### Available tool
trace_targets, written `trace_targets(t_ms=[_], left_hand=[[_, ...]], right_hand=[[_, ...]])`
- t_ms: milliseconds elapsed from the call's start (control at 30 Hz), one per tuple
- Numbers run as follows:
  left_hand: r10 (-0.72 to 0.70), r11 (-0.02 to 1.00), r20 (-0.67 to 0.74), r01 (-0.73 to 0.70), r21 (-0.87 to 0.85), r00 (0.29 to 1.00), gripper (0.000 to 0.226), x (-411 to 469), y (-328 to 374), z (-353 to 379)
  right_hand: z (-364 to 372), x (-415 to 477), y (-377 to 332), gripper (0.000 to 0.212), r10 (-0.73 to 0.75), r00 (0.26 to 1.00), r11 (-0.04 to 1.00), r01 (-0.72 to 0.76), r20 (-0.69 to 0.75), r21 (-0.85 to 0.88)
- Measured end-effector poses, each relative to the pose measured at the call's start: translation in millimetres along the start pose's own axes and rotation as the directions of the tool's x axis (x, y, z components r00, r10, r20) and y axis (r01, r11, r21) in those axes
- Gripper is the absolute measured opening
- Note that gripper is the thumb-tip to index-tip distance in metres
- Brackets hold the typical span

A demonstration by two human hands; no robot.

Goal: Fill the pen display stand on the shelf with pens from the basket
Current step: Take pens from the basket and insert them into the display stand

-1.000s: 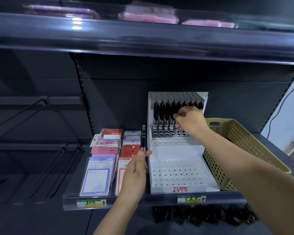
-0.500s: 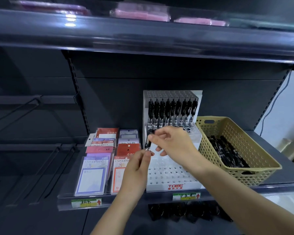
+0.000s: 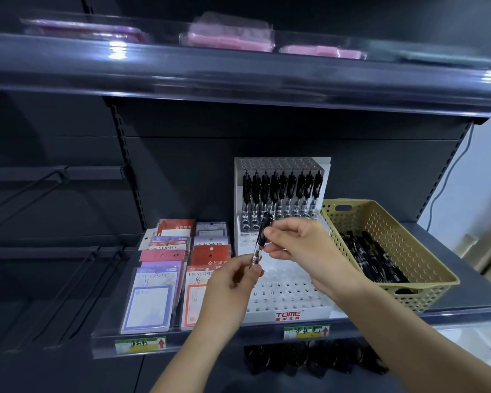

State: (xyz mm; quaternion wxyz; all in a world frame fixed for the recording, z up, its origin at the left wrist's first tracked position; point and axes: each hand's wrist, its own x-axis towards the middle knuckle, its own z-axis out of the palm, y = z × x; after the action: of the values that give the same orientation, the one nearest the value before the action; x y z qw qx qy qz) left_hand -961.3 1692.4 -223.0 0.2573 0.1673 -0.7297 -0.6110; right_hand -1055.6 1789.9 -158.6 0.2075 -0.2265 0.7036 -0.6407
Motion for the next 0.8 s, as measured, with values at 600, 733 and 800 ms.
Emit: trace_targets(t_ms=[600,733,800], left_hand=[[0.021,0.979,-0.029,-0.015,0.203,0.999,0.017,-6.6,-14.7,-5.3],[0.025,0.976,-0.02,-0.02,0.219,0.999,0.018,-8.1,-17.4,-10.2],[0.019,0.975,-0.029,-0.012,0.223,0.999,0.018,-7.7,-19.6,-14.2]], right_hand=[[-48.5,50.3,-50.0,0.016,-0.43,0.819,0.858,0.24,-0.38,-0.455],[-36.5,67.6,-41.1,0.015,-0.454,0.838,0.805,0.24,-0.304,-0.542],[-30.8,72.7,-36.2,0.016,-0.468,0.839,0.784,0.248,-0.279,-0.569]])
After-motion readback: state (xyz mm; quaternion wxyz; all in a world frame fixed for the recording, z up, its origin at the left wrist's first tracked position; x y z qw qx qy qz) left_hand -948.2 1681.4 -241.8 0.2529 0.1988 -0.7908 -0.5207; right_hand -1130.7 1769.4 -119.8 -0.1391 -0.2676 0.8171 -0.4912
